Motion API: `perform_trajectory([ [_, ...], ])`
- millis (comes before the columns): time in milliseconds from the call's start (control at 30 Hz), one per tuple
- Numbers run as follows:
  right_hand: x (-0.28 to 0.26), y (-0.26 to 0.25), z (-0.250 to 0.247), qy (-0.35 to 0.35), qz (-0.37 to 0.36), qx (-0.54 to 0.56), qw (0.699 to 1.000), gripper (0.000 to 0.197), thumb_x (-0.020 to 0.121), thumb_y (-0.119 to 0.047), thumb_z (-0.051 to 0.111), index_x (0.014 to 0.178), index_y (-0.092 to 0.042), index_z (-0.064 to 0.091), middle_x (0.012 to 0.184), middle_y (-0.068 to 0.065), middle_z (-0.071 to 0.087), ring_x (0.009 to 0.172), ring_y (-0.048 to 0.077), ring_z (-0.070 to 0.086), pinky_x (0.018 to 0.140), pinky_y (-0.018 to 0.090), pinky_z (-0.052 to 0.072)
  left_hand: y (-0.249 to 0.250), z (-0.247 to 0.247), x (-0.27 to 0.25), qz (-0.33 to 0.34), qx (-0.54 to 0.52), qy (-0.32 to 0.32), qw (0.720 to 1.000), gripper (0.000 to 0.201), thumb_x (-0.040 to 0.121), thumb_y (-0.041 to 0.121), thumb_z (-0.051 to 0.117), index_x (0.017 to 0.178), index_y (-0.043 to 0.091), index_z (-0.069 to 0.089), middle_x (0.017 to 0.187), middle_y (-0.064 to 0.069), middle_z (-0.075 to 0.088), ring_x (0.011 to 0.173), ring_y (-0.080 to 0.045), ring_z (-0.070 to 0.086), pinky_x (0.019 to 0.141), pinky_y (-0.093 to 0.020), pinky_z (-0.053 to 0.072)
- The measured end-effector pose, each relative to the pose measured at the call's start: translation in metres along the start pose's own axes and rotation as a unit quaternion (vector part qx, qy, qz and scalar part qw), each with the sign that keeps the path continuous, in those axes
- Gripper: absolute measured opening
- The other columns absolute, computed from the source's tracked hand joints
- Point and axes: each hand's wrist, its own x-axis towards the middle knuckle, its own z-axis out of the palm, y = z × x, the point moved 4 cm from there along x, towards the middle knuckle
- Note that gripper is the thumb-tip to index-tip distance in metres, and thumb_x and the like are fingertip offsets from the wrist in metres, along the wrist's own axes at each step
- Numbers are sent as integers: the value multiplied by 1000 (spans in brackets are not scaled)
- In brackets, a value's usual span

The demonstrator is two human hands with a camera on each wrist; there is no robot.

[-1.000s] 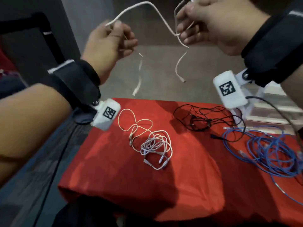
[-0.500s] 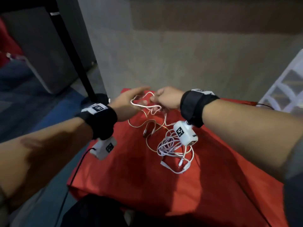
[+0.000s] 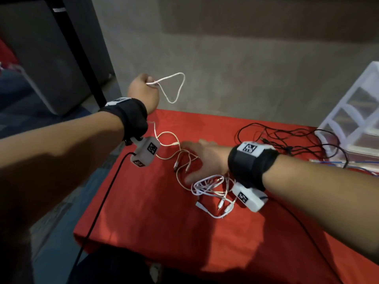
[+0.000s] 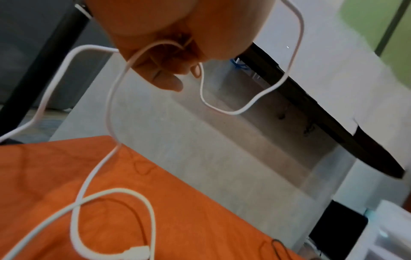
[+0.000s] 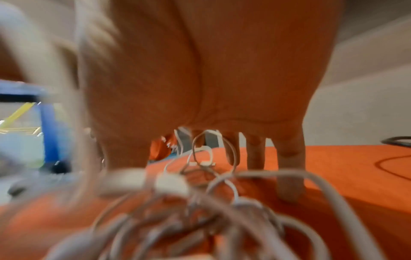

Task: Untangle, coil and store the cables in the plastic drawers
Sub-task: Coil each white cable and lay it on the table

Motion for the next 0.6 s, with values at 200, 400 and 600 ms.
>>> perform_trajectory([
  [200, -25, 17, 12, -33, -50, -48, 997, 77, 82, -55, 71, 149, -43, 35, 130, 6, 46, 120, 34, 47, 114, 49, 34, -3, 7, -2, -26, -84, 3, 996, 25, 90, 44, 38, 80, 22, 46, 77, -14, 47, 66, -25, 50, 65, -49, 58],
  [400, -77, 63, 14, -50, 2, -76, 996, 52, 85, -26, 67, 129, -45, 47, 113, -4, 41, 107, 25, 48, 92, 44, 51, -7, 30, -42, 8, 18, -95, 995, 26, 91, 10, 43, 96, 26, 62, 77, -4, 61, 71, -24, 56, 64, -27, 48],
  [600, -129, 108, 23, -43, 38, -55, 997, 51, 80, -28, 68, 121, -49, 44, 115, -5, 42, 110, 22, 45, 98, 45, 48, -50, 36, -84, 20, 319, -292, 901, 25, 92, 18, 62, 116, 19, 69, 113, -10, 72, 102, -29, 65, 76, -26, 43],
])
